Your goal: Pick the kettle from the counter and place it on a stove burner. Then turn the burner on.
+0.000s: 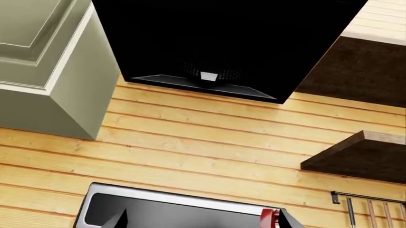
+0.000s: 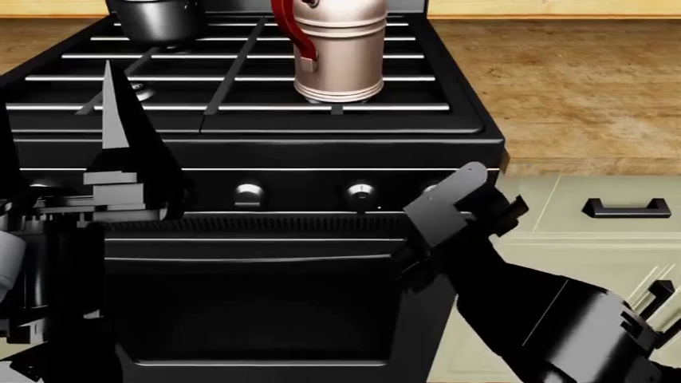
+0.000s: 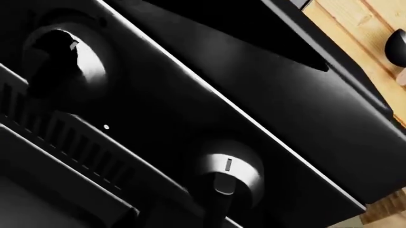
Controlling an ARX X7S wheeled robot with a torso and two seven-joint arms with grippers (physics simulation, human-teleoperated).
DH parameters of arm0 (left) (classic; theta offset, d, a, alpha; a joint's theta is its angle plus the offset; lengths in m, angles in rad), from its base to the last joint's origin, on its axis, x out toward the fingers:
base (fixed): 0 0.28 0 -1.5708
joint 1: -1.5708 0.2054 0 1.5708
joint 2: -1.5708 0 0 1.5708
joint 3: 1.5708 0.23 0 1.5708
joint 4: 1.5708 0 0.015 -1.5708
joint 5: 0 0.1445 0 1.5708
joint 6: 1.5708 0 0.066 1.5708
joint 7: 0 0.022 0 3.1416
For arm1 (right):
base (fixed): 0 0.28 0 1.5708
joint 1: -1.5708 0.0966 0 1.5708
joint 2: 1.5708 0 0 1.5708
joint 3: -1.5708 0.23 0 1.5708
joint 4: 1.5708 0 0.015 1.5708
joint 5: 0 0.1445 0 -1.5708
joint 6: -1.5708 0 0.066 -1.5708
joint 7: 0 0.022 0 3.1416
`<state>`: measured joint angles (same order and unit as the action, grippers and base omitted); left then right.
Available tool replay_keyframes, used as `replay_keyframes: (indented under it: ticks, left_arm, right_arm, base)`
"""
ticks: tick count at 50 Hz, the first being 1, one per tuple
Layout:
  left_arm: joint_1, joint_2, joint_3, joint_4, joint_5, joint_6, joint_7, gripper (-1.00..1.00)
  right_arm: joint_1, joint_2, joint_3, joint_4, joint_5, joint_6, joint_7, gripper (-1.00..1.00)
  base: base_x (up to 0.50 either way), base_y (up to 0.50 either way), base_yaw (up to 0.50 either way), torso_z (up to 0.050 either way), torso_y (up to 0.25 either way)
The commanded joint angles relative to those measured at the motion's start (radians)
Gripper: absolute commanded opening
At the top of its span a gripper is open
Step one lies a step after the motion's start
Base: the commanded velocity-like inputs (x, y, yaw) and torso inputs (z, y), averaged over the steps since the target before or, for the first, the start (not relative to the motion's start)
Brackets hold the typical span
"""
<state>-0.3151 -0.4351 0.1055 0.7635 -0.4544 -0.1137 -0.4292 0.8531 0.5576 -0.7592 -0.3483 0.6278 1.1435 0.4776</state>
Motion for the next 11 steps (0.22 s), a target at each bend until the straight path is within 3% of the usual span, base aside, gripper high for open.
replay_keyframes:
  ticks: [1,11]
  left_arm:
    - [-0.001,-0.003,0.001,0.001,-0.005,0.001,-0.002,1.0]
    - [-0.003,-0.005,0.007,0.006,-0.005,-0.002,-0.005,1.0]
  right_arm:
    - [-0.031,0.029,0.057,-0.126,0.09,0.028,0.037,1.0]
    - [-0.049,0.052,0.126,-0.234,0.145,0.059,0.086,1.0]
  base:
    - [0.0,0.0,0.0,0.0,0.0]
    - [0.0,0.0,0.0,0.0,0.0]
